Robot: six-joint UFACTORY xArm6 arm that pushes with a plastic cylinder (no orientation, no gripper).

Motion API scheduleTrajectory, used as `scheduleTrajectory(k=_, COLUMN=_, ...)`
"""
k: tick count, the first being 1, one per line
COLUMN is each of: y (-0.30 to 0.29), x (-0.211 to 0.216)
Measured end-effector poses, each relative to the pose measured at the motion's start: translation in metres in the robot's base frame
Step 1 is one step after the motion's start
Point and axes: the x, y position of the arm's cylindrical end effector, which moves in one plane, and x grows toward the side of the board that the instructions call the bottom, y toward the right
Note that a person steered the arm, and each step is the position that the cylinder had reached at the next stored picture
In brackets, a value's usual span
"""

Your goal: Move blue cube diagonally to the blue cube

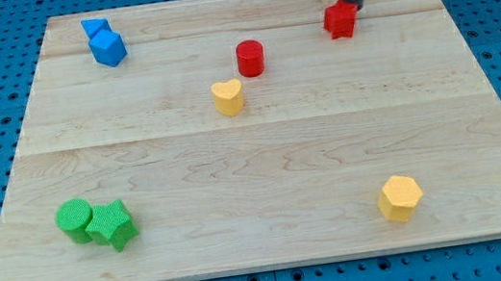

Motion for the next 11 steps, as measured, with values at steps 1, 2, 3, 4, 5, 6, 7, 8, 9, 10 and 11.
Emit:
scheduleTrajectory(k=1, y=-0.002, x=0.028)
scheduleTrajectory(k=2, y=-0.031, x=0.050)
scheduleTrajectory(k=3, y=-0.067, x=0.071)
scheduleTrajectory(k=4, y=-0.046, x=0.061)
scheduleTrajectory(k=5, y=-0.112, x=-0.003)
scheduleTrajectory(k=6, y=-0.203, x=-0.052)
scheduleTrajectory(k=7, y=-0.282, x=-0.065)
scheduleTrajectory(k=8, y=-0.320, x=-0.049)
scheduleTrajectory(k=9, y=-0.333, x=-0.018)
scheduleTrajectory(k=10, y=-0.358, x=0.012)
scheduleTrajectory(k=11, y=-0.341, x=0.033)
